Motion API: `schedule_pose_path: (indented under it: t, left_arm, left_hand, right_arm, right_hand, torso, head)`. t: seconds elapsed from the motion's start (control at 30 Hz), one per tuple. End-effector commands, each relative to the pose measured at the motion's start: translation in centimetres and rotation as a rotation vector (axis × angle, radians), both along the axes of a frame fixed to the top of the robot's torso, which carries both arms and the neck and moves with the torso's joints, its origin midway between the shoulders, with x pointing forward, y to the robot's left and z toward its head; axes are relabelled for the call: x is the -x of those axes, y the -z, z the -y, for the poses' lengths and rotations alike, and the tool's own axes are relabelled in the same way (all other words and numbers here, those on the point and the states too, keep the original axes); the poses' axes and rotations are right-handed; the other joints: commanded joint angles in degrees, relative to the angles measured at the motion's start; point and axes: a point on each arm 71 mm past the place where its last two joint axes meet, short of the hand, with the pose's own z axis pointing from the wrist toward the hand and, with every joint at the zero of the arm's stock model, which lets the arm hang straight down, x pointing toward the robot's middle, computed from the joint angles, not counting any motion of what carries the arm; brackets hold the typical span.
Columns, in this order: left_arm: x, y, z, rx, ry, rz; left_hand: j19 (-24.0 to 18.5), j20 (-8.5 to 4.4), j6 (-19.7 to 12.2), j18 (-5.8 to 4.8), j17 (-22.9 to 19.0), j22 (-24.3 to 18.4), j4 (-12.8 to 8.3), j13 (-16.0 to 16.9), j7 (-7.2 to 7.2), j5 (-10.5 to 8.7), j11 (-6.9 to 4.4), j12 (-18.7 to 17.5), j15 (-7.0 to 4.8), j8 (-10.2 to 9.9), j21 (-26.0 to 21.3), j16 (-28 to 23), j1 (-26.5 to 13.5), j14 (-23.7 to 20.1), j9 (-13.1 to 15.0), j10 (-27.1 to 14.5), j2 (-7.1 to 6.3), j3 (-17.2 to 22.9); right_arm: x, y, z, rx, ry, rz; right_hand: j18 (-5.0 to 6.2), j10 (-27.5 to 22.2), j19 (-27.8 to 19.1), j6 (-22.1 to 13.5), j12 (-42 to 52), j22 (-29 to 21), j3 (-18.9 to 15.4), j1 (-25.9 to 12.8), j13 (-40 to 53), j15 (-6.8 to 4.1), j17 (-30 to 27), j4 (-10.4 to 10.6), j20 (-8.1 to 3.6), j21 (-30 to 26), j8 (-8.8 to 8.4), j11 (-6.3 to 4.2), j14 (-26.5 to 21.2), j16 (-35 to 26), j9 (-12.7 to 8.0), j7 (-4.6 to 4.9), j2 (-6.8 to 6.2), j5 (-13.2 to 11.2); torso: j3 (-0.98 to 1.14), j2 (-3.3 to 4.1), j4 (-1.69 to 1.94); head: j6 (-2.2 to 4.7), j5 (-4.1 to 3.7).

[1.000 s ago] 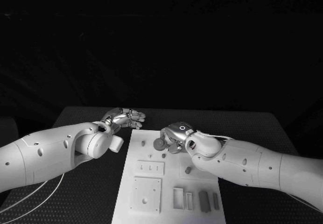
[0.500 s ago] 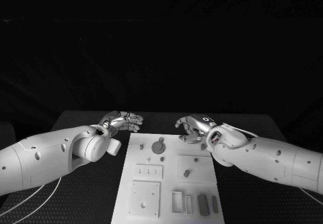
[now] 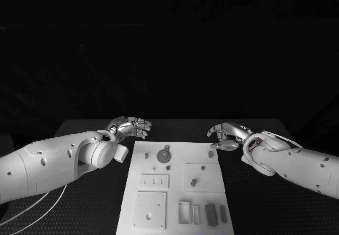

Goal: Assemble the parts on the task board

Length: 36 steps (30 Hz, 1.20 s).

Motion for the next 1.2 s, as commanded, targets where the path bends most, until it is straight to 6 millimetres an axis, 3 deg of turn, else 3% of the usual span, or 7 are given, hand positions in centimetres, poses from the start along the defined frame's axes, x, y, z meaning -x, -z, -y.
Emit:
schedule_pose_path:
  t: [0.03, 0.17, 0.43, 0.67, 0.83, 1.0, 1.2]
  left_arm:
    - [0.0, -0.1, 0.1, 0.009, 0.02, 0.007]
    - [0.1, -0.1, 0.1, 0.009, 0.02, 0.006]
    - [0.0, -0.1, 0.3, 0.01, 0.026, 0.005]
    - [0.0, -0.1, 0.3, 0.009, 0.025, 0.005]
    - [0.0, 0.0, 0.3, 0.009, 0.025, 0.003]
    - [0.0, 0.0, 0.4, 0.01, 0.03, 0.002]
    - [0.1, 0.0, 0.4, 0.009, 0.03, 0.001]
  left_hand:
    - [-0.4, -0.04, 0.1, 0.89, 0.1, 1.2, 0.0, 0.1, 0.24, -0.18, 0.09, -0.1, 0.01, -0.2, 0.2, -0.3, -0.4, -0.2, 0.1, 0.2, 0.18, 0.4]
    - [-0.4, -0.04, 0.1, 0.89, 0.1, 1.2, -0.1, 0.1, 0.24, -0.18, 0.06, -0.1, 0.01, -0.2, 0.2, -0.3, -0.4, -0.2, 0.1, 0.2, 0.16, 0.4]
    - [-0.4, -0.05, 0.1, 0.9, 0.1, 1.2, -0.1, 0.1, 0.24, -0.1, 0.02, -0.2, 0.0, -0.3, 0.2, -0.3, -0.3, -0.2, 0.1, 0.2, 0.19, 0.4]
    - [-0.4, -0.04, 0.1, 0.9, 0.1, 1.2, -0.2, 0.1, 0.23, -0.08, 0.02, -0.2, 0.01, -0.3, 0.2, -0.3, -0.3, -0.2, 0.1, 0.1, 0.16, 0.5]
    - [-0.5, -0.04, 0.1, 0.89, 0.1, 1.2, -0.2, 0.1, 0.23, -0.08, 0.01, -0.2, 0.01, -0.3, 0.2, -0.3, -0.3, -0.2, 0.1, 0.1, 0.15, 0.5]
    - [-0.5, -0.03, 0.1, 0.89, 0.1, 1.2, -0.2, 0.1, 0.24, -0.08, 0.02, -0.2, 0.02, -0.3, 0.2, -0.4, -0.4, -0.2, 0.1, 0.1, 0.15, 0.5]
    - [-0.5, -0.03, 0.1, 0.89, 0.1, 1.2, -0.2, 0.1, 0.24, -0.08, 0.02, -0.2, 0.02, -0.3, 0.2, -0.4, -0.4, -0.3, 0.1, 0.1, 0.17, 0.5]
  right_arm:
    - [0.3, 0.5, 0.2, -0.033, -0.047, -0.059]
    - [0.5, 1.4, 0.9, -0.03, -0.038, -0.088]
    - [0.4, 3.4, 1.7, -0.013, -0.015, -0.124]
    - [0.4, 4.3, 1.5, -0.008, -0.011, -0.133]
    - [0.2, 4.6, 1.1, -0.008, -0.012, -0.131]
    - [0.2, 5.0, 0.7, -0.005, -0.013, -0.135]
    - [0.2, 5.3, 0.5, 0.0, -0.013, -0.138]
  right_hand:
    - [2.77, -6.1, -0.5, 2.0, 0.3, 0.2, -1.2, -0.2, 0.0, -0.02, 0.1, -0.3, 0.19, -0.4, -0.19, 2.04, -0.5, -0.2, -0.1, 2.44, 0.11, 0.4]
    - [2.77, -6.6, -1.3, 1.7, 0.5, 0.5, -3.4, -0.1, 0.0, -0.01, 0.4, -0.3, 0.49, -0.4, -0.25, 2.05, -1.0, -0.2, -0.2, 2.43, 0.13, 1.6]
    - [2.77, -7.3, -2.0, 1.1, 0.6, 0.6, -5.2, 0.3, 0.0, 0.1, 0.6, -0.4, 0.74, -0.5, -0.5, 2.16, -1.6, -0.3, -0.4, 2.54, 0.17, 3.2]
    - [2.77, -7.5, -2.3, 0.9, 0.6, 0.7, -5.7, 0.9, 0.0, 0.11, 0.7, -0.4, 0.86, -0.6, -0.58, 2.16, -1.8, -0.3, -0.5, 2.54, 0.3, 3.3]
    - [2.77, -7.6, -2.3, 0.9, 0.7, 0.7, -5.9, 1.4, 0.0, 0.11, 0.8, -0.4, 0.91, -0.6, -0.51, 2.16, -1.9, -0.3, -0.5, 2.54, 0.66, 3.1]
    - [2.77, -7.4, -2.3, 1.8, 0.9, 0.8, -6.0, 1.7, -0.1, 0.19, 0.9, -0.3, 1.0, -0.5, -0.03, 2.25, -1.8, -0.1, -0.4, 2.65, 1.72, 2.7]
    - [2.77, -7.2, -2.1, 3.1, 1.1, 0.7, -4.6, 2.7, -0.3, -0.03, 1.0, -0.1, 1.04, -0.5, 0.54, 2.0, -1.6, -0.1, -0.4, 2.35, 2.44, -1.2]
  torso:
    - [0.43, -0.02, -0.43]
    - [0.57, -0.01, -0.59]
    - [0.28, 0.03, -0.15]
    - [0.41, 0.11, -0.12]
    - [0.35, 0.02, -0.17]
    - [0.34, 0.03, -0.12]
    - [0.32, -0.03, -0.21]
  head:
    - [-0.12, -0.11]
    - [-0.34, -0.34]
    - [-0.83, -0.62]
    - [-1.13, -0.35]
    - [-1.31, -0.33]
    - [-1.34, -0.37]
    - [-1.45, -0.25]
